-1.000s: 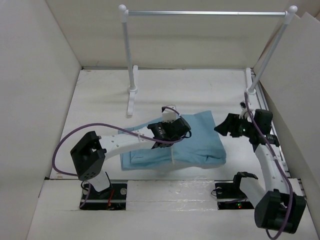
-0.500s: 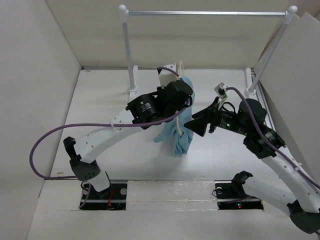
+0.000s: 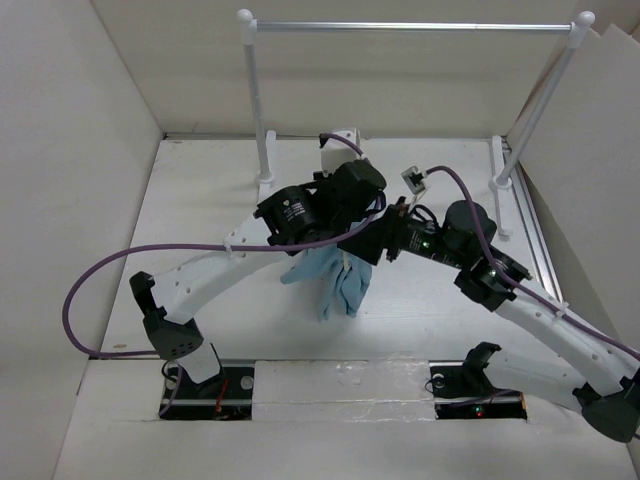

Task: Place the trousers on the hanger
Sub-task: Place the trousers on the hanger, then place the hanger at the clothesline.

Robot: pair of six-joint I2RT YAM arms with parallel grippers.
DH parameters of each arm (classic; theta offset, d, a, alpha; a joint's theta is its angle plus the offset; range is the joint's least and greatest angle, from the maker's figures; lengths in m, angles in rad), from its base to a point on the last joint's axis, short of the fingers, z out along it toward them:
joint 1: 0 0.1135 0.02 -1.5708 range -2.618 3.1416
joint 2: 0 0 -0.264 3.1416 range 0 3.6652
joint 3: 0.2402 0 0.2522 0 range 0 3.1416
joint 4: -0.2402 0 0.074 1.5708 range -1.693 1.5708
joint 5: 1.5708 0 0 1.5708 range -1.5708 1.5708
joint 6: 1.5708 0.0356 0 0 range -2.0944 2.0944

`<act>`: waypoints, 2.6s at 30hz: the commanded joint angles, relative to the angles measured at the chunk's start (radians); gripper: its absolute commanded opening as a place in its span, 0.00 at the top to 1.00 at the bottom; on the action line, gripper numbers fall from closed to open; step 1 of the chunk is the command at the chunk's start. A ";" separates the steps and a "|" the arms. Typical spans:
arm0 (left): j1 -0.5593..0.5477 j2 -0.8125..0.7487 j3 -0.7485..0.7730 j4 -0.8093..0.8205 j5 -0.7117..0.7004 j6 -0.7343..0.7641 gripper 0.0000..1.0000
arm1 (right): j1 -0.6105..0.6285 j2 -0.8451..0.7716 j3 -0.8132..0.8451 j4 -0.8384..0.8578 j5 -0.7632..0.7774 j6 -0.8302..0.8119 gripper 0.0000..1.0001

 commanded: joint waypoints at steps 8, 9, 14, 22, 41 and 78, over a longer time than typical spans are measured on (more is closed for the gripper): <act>0.003 -0.092 -0.102 0.181 0.008 -0.030 1.00 | 0.057 0.042 -0.106 0.296 0.060 0.143 0.32; 0.003 -0.099 -0.115 0.194 0.013 -0.033 1.00 | 0.069 0.061 -0.109 0.326 0.071 0.148 0.33; 0.003 -0.130 -0.162 0.228 0.036 -0.041 1.00 | 0.104 0.085 -0.166 0.403 0.111 0.206 0.60; 0.003 -0.155 -0.137 0.270 0.034 -0.015 1.00 | 0.123 -0.012 -0.178 0.373 0.235 0.206 1.00; 0.072 -0.174 0.220 0.295 0.130 0.174 0.32 | -0.247 -0.012 0.085 0.270 0.036 0.189 1.00; 0.072 -0.506 -0.629 0.387 0.271 -0.026 0.29 | -0.829 0.536 0.653 0.577 -0.244 0.378 1.00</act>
